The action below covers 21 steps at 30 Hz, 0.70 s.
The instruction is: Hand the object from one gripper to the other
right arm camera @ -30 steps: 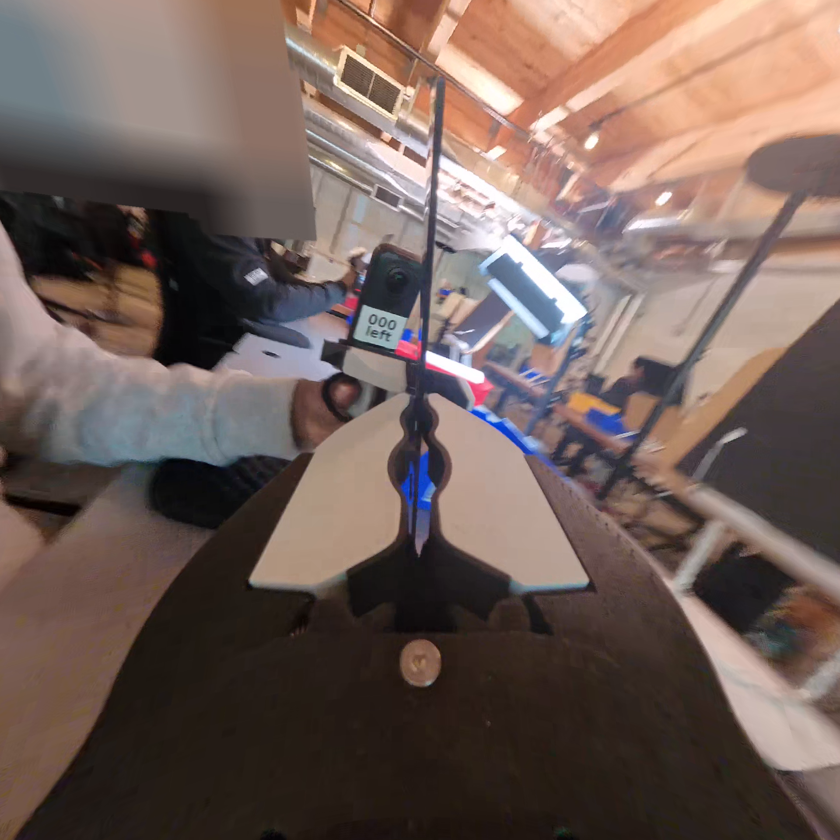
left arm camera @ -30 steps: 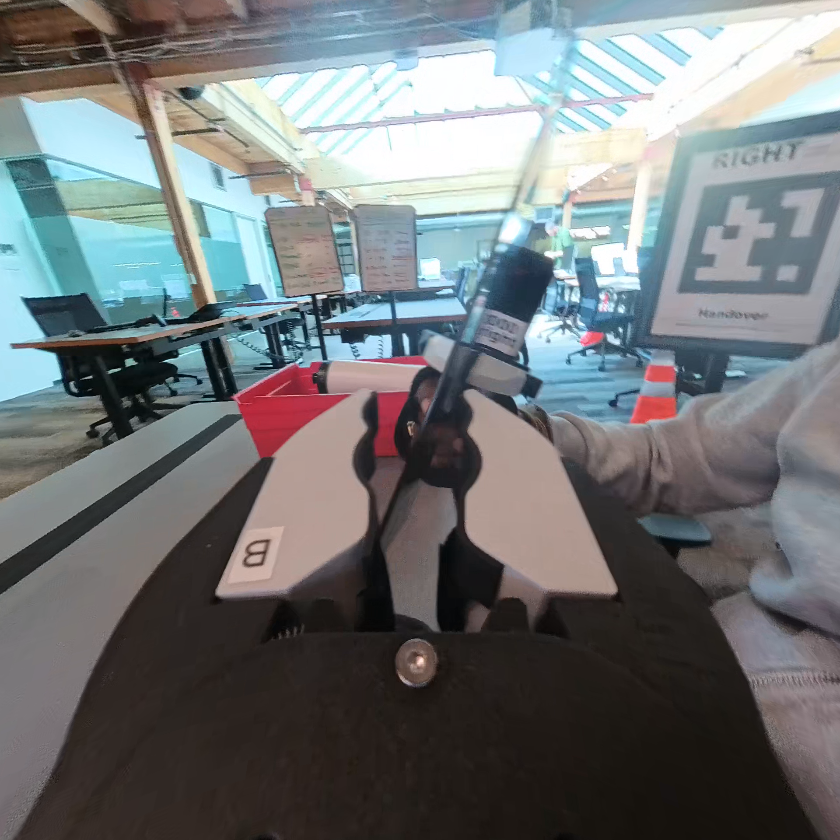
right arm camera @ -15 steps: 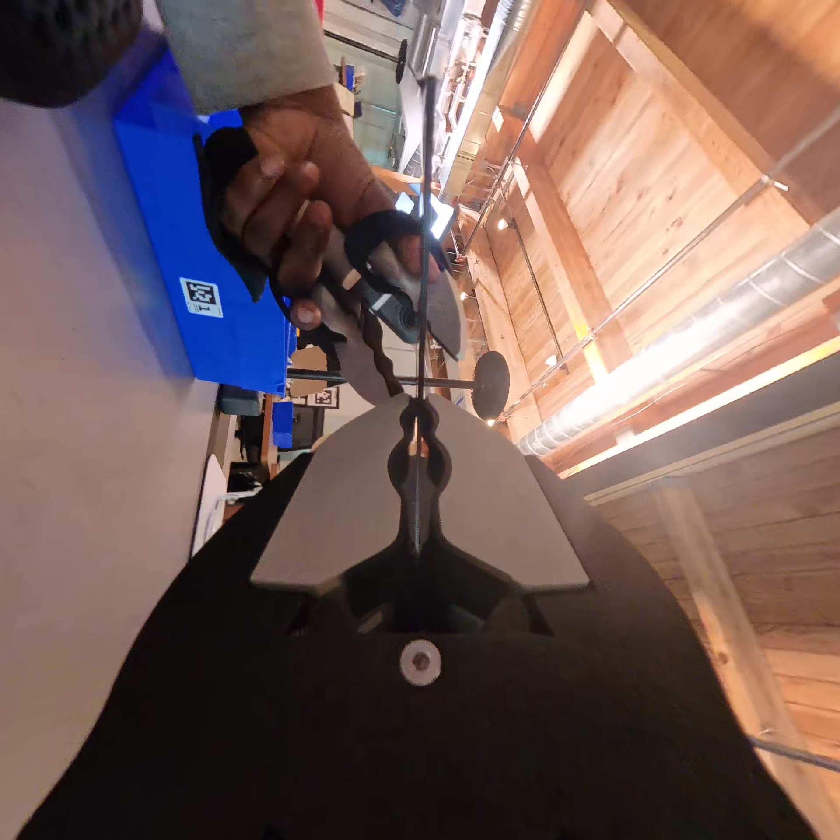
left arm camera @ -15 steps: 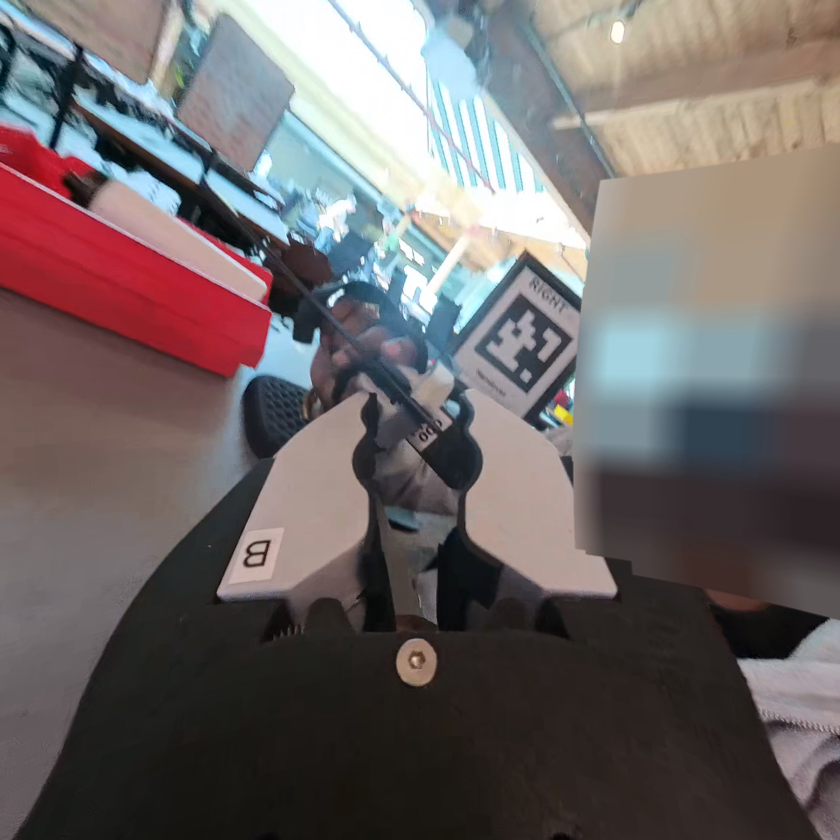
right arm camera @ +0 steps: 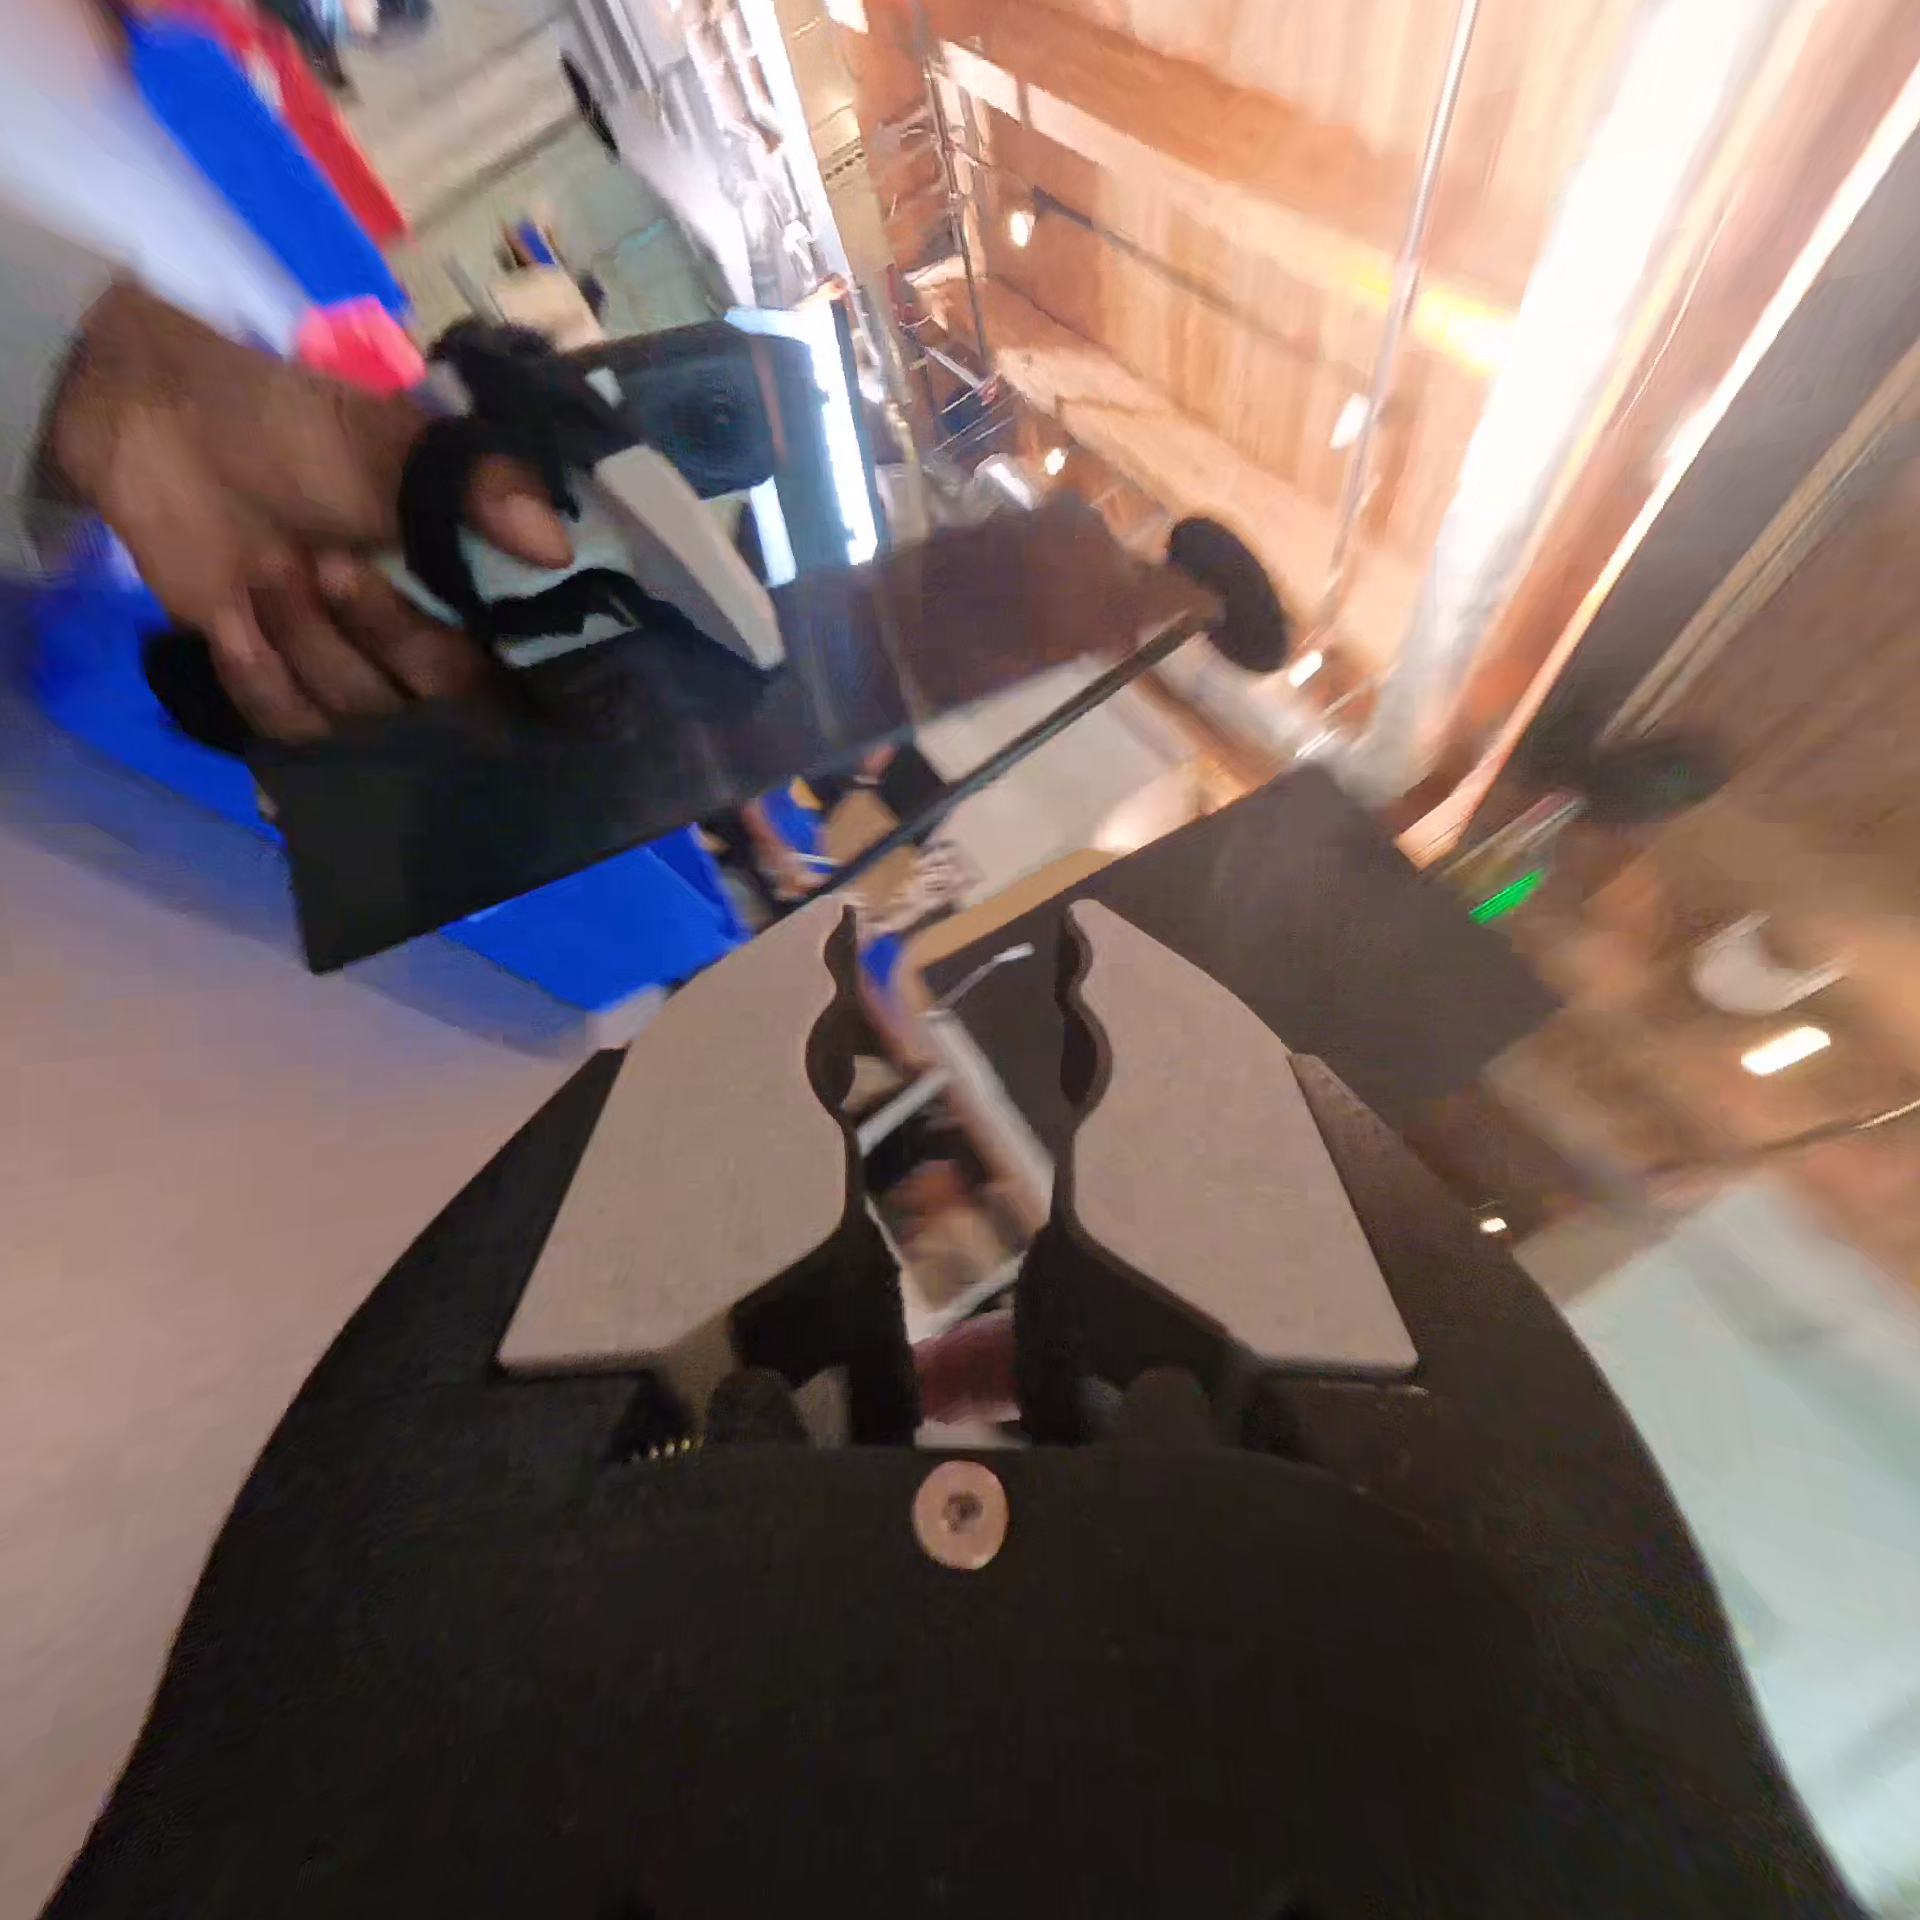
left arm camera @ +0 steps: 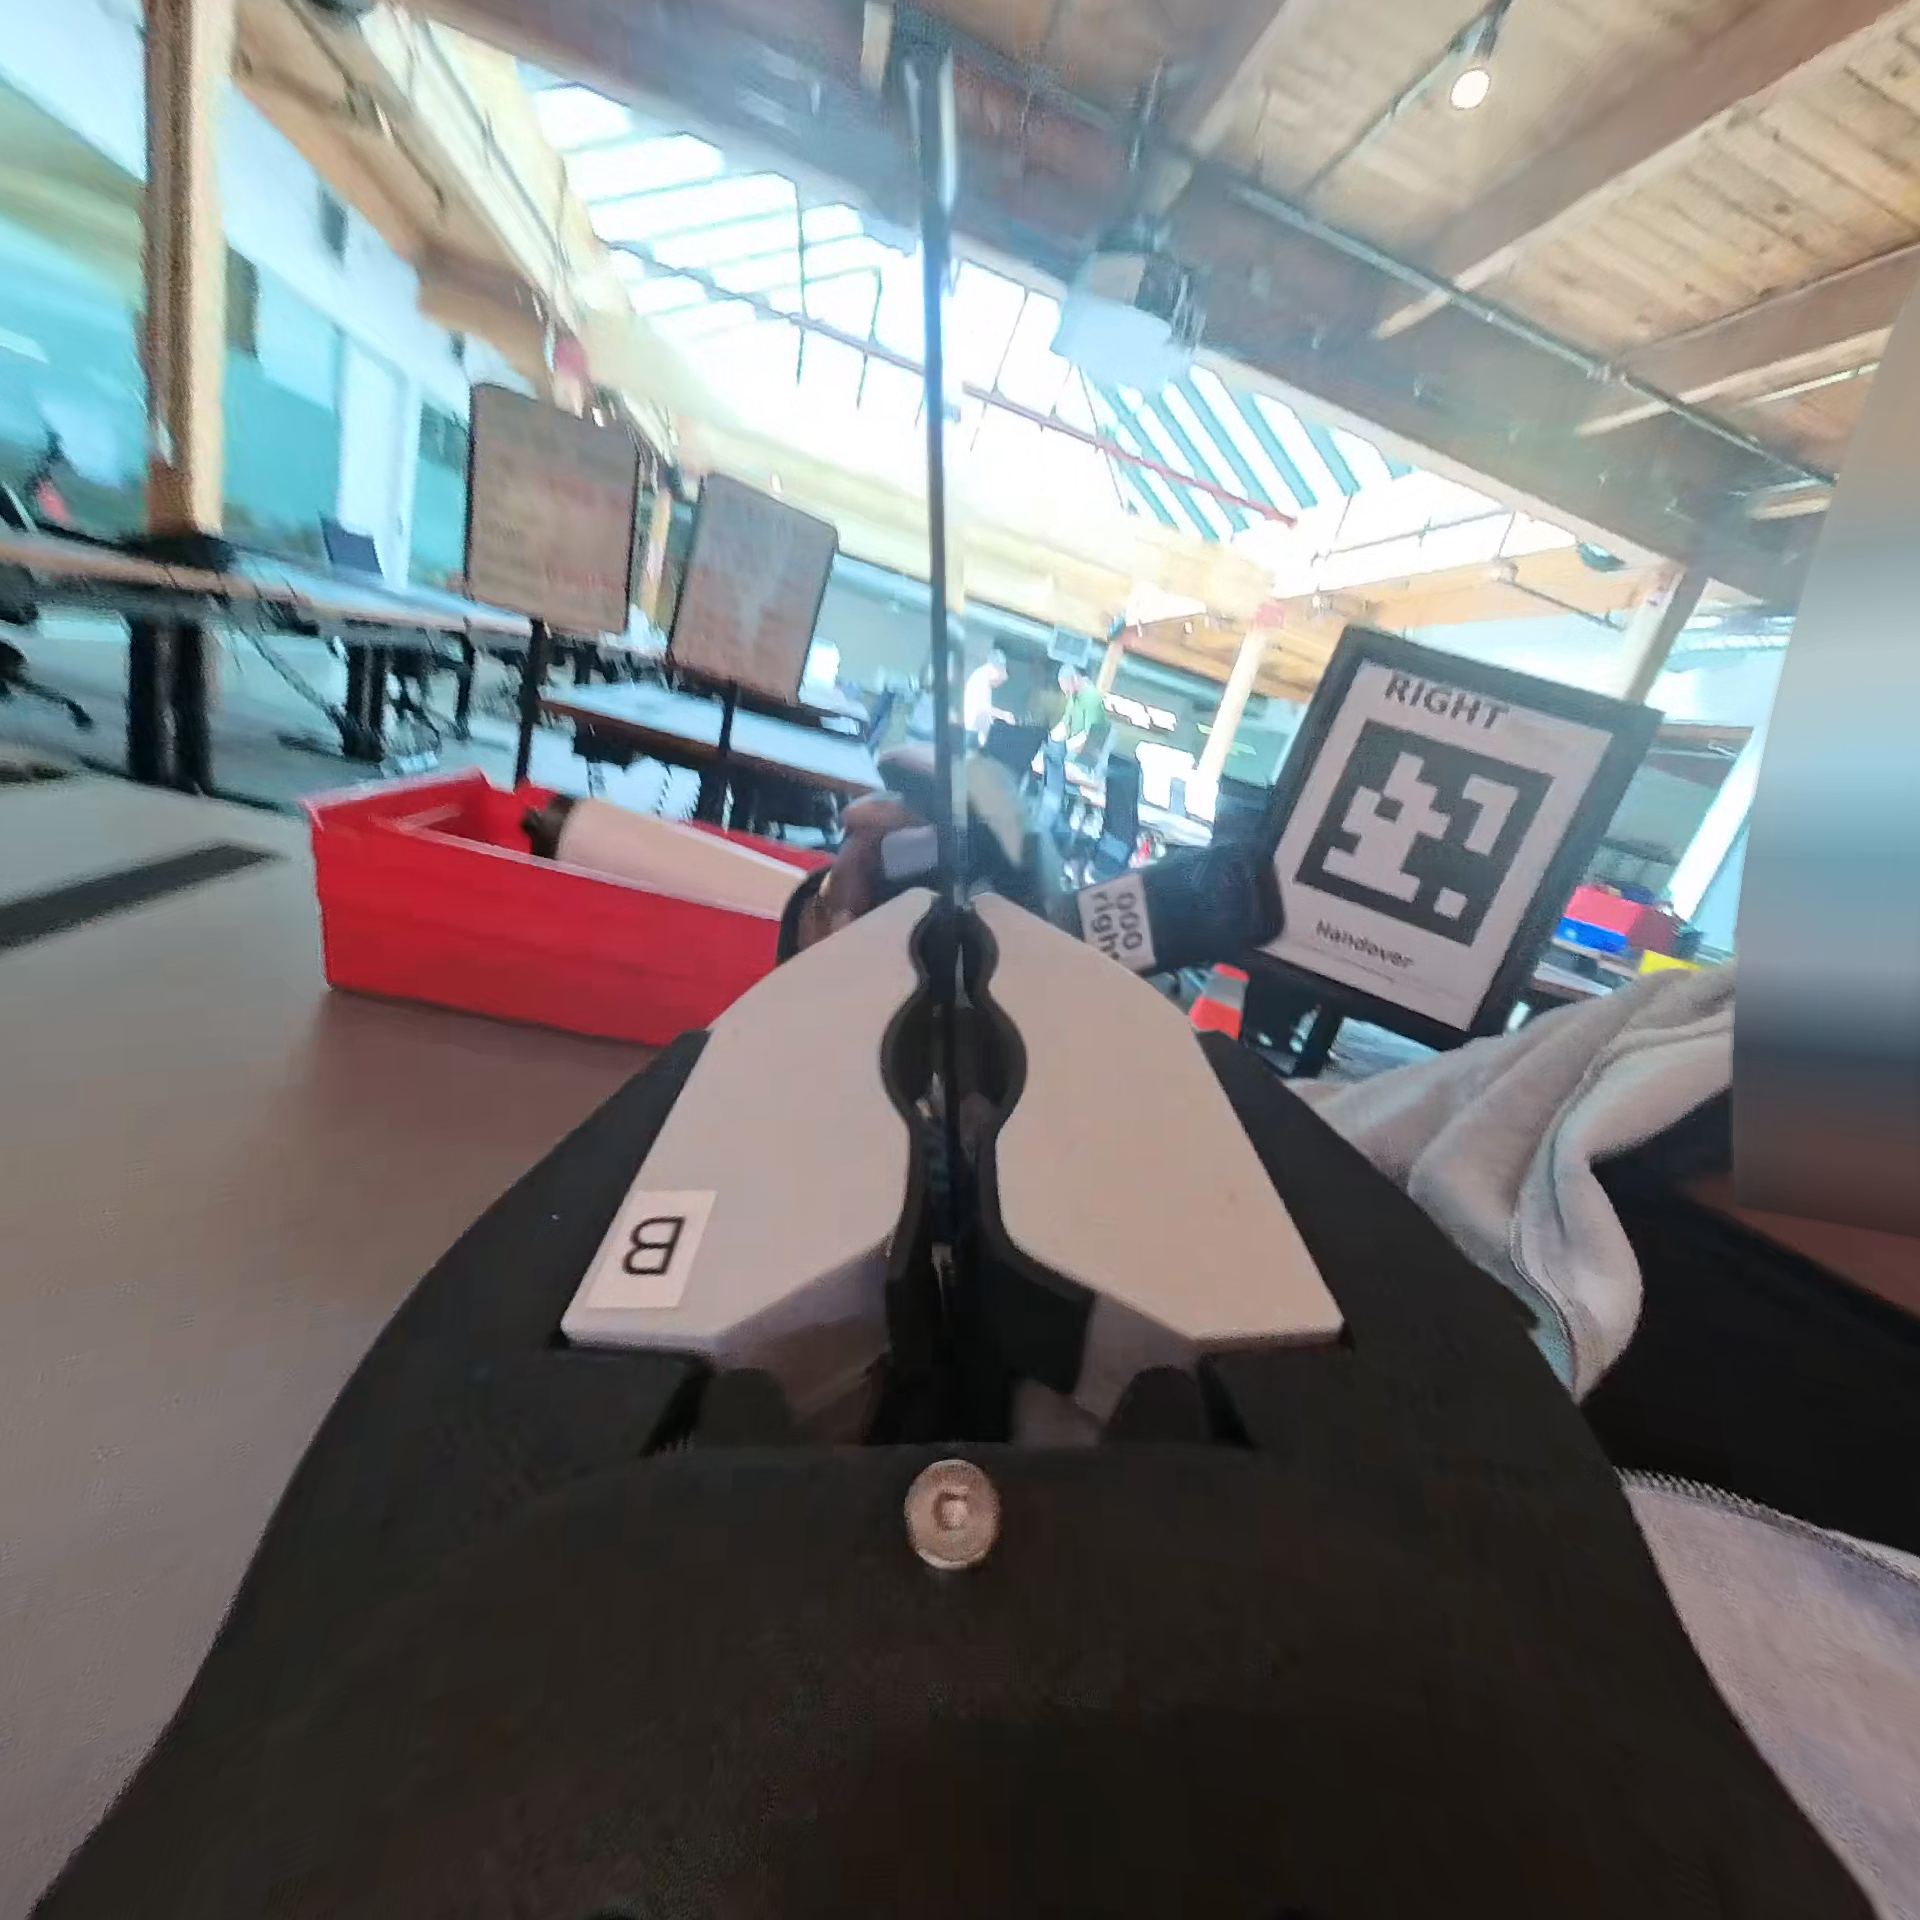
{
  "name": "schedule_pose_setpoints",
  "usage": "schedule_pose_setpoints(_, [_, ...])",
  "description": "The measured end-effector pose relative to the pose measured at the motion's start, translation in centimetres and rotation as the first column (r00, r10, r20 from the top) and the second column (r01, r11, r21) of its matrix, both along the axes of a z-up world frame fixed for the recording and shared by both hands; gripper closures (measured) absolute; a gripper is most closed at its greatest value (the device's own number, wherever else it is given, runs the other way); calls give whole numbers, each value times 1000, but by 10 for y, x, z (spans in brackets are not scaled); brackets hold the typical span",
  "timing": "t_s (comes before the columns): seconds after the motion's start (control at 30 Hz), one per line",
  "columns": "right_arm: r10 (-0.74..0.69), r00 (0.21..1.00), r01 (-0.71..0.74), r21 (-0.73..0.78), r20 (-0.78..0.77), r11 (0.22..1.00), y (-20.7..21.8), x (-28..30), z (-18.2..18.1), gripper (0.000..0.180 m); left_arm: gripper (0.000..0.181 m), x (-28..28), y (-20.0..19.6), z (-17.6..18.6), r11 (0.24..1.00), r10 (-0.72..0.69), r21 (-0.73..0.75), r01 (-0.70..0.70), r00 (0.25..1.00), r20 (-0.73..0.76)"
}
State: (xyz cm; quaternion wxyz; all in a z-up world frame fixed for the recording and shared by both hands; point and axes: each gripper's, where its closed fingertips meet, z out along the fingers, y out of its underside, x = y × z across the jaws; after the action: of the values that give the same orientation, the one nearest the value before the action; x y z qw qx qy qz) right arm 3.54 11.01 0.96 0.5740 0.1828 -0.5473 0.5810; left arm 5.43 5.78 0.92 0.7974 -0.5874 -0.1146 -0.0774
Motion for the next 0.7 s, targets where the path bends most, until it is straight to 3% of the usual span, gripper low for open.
schedule_pose_setpoints(0.07, [147, 927, -119, -103, 344, 988, 3, -15, -2, 143, 179, -2, -10, 9, 998, 36, 53, -34, 998, -48])
schedule_pose_setpoints(0.1, [249, 818, -184, -173, 519, 967, 1, -19, -5, 139, 179, -1, -12, 11, 997, 50, 70, -44, 995, -82])
schedule_pose_setpoints(0.17, [470, 460, -299, -367, 753, 881, -7, -18, -11, 127, 179, 0, -14, 13, 995, 71, 85, -59, 987, -145])
schedule_pose_setpoints(0.23, [620, 73, -350, -562, 782, 750, -12, -8, -8, 120, 179, 0, -12, 10, 995, 81, 63, -71, 983, -168])
schedule_pose_setpoints(0.27, [656, -65, -355, -631, 752, 689, -13, -4, -4, 119, 179, 1, -10, 7, 997, 69, 45, -63, 984, -165])
schedule_pose_setpoints(0.3, [670, -146, -353, -671, 728, 652, -14, -1, 0, 118, 179, 2, -7, 5, 998, 54, 26, -50, 986, -157])
schedule_pose_setpoints(0.37, [645, -173, -368, -656, 744, 659, -20, 3, 2, 119, 180, 2, -3, -1, 999, 36, -15, -38, 990, -140])
schedule_pose_setpoints(0.47, [573, -81, -416, -550, 816, 724, -33, 7, -1, 128, 179, 4, 6, -12, 996, -4, -85, -5, 994, -112])
schedule_pose_setpoints(0.6, [574, 10, -480, -500, 819, 721, -38, 15, 2, 175, 179, 4, 13, -23, 990, -31, -138, 22, 997, -64])
schedule_pose_setpoints(0.7, [565, 182, -492, -423, 805, 761, -36, 13, -5, 179, 175, 0, 14, -27, 989, -29, -148, 27, 1000, -10])
